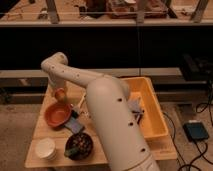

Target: Place apple in red bowl

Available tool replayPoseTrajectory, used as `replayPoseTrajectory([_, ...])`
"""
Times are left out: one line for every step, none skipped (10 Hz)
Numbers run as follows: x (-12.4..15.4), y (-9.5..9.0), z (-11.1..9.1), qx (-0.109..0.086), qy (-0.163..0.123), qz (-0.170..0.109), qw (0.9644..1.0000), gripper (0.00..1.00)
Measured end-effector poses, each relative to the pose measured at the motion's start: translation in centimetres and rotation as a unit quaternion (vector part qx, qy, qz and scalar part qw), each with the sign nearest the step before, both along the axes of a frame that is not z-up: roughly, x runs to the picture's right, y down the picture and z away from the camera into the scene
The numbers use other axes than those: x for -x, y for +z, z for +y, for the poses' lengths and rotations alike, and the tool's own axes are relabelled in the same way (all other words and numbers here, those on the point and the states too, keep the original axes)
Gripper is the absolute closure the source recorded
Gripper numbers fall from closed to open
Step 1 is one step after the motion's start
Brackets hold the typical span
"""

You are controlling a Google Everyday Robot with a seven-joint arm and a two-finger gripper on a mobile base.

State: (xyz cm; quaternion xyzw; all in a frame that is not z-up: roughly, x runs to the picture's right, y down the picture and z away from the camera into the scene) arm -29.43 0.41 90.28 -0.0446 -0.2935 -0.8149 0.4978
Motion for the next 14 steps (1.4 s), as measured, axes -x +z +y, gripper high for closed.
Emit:
replayPoseTrajectory([0.17, -0.03, 0.05, 0.0, -0.002, -0.001, 1.0, 0.42])
replayPoseTrajectory([0.21, 0.02, 0.14, 0.0, -0.003, 0.0, 1.0, 0.42])
replayPoseTrajectory([0.16, 0.05, 0.18, 0.0, -0.003, 0.0, 1.0, 0.42])
replayPoseTrajectory([0.07, 0.09, 0.23, 0.0, -0.003, 0.001, 1.0, 0.42])
replayPoseTrajectory([0.07, 0.1, 0.27, 0.0, -0.003, 0.001, 1.0, 0.42])
replayPoseTrajectory([0.05, 0.12, 0.31, 0.0, -0.003, 0.003, 1.0, 0.42])
replayPoseTrajectory([0.03, 0.13, 0.35, 0.0, -0.002, 0.004, 1.0, 0.43])
replayPoseTrajectory([-0.03, 0.13, 0.32, 0.0, -0.002, 0.005, 1.0, 0.49])
replayPoseTrajectory([-0.15, 0.1, 0.23, -0.001, -0.002, 0.006, 1.0, 0.58])
replayPoseTrajectory([-0.28, 0.09, 0.18, 0.0, -0.001, 0.008, 1.0, 0.7])
replayPoseTrajectory([-0.28, 0.04, 0.13, -0.002, -0.002, 0.009, 1.0, 0.74])
replayPoseTrajectory([-0.22, -0.01, 0.1, -0.002, -0.003, 0.01, 0.9999, 0.74])
replayPoseTrajectory([-0.15, -0.08, 0.03, -0.004, -0.004, 0.01, 0.9999, 0.74])
replayPoseTrajectory([-0.04, -0.17, -0.02, -0.005, -0.005, 0.01, 0.9999, 0.74])
